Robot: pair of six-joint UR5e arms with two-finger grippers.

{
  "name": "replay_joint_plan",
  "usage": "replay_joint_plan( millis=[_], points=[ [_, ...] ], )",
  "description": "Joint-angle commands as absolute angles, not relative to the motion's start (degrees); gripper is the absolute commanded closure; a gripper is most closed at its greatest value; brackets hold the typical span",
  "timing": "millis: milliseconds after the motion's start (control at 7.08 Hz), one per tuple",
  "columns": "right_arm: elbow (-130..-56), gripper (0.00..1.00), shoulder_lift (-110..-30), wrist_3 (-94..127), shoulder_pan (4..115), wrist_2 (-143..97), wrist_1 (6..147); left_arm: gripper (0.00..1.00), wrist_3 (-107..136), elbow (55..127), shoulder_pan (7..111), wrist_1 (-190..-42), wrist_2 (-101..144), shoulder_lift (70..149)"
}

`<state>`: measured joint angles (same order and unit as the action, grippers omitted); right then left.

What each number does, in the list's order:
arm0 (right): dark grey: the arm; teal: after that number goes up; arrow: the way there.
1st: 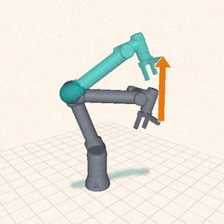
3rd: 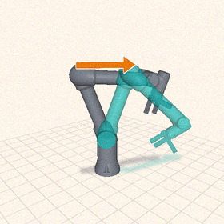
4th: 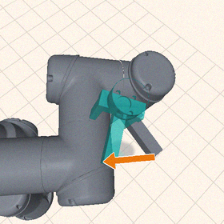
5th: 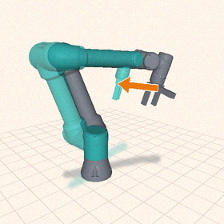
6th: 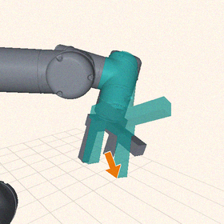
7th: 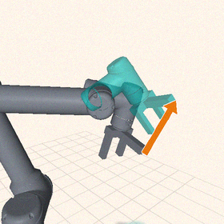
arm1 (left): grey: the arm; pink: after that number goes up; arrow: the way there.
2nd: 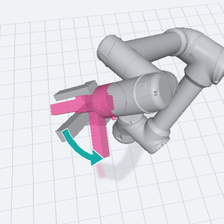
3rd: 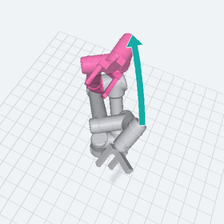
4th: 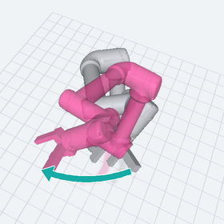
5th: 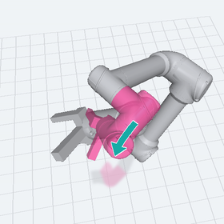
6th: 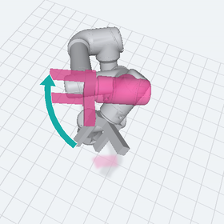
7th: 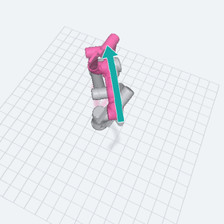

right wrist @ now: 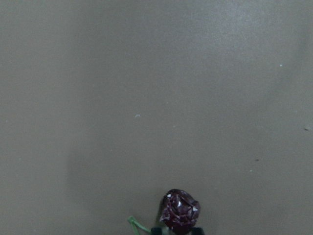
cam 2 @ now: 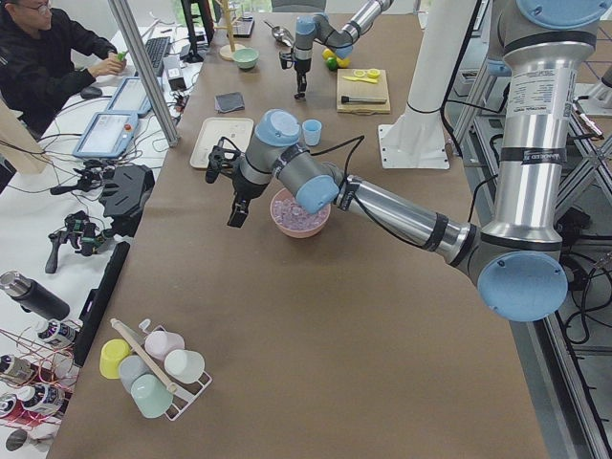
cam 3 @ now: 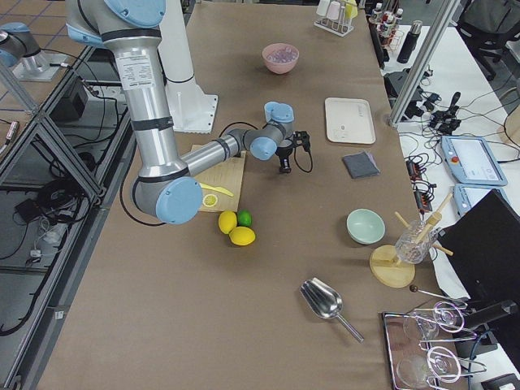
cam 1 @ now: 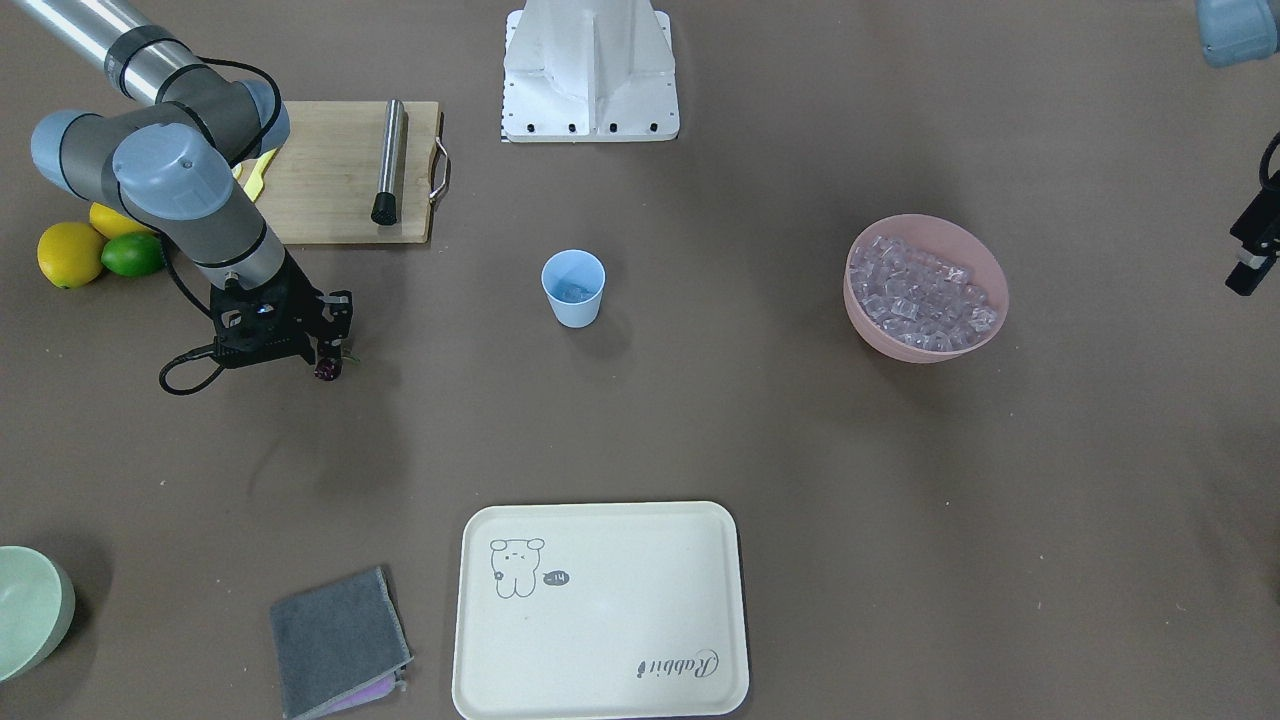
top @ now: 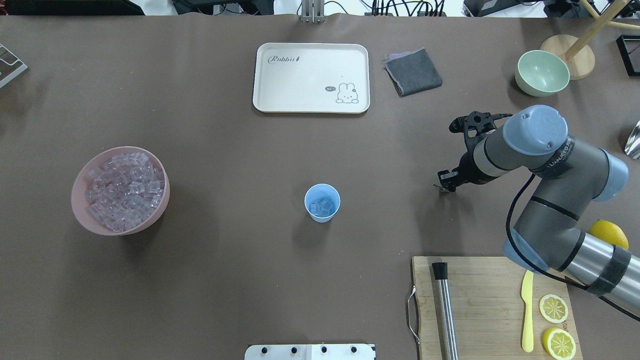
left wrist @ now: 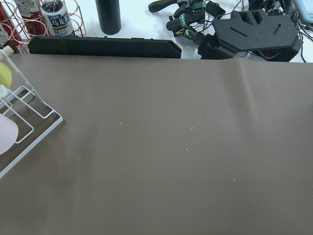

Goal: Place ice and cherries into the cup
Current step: 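Carry the cherries with the right gripper over the light-blue cup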

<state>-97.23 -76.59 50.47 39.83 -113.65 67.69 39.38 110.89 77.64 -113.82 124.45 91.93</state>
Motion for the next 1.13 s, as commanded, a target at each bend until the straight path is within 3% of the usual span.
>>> replay_joint_plan(
  millis=[0,565,989],
  points=[
    [-97.5,0.96,-76.9,51.1,39.1,-113.5,67.6,0.02,39.4,111.3,77.8,-113.8,124.5,91.9],
    [-108.3,1.0,-78.4,51.8,41.0,-114.0,68.6,0.02,39.4,111.6,78.6,-113.7,126.9,91.8],
    [-111.0,1.0,-70.7,60.0,40.1,-114.9,68.6,0.02,39.4,111.6,78.8,-113.7,126.9,91.8]
  ],
)
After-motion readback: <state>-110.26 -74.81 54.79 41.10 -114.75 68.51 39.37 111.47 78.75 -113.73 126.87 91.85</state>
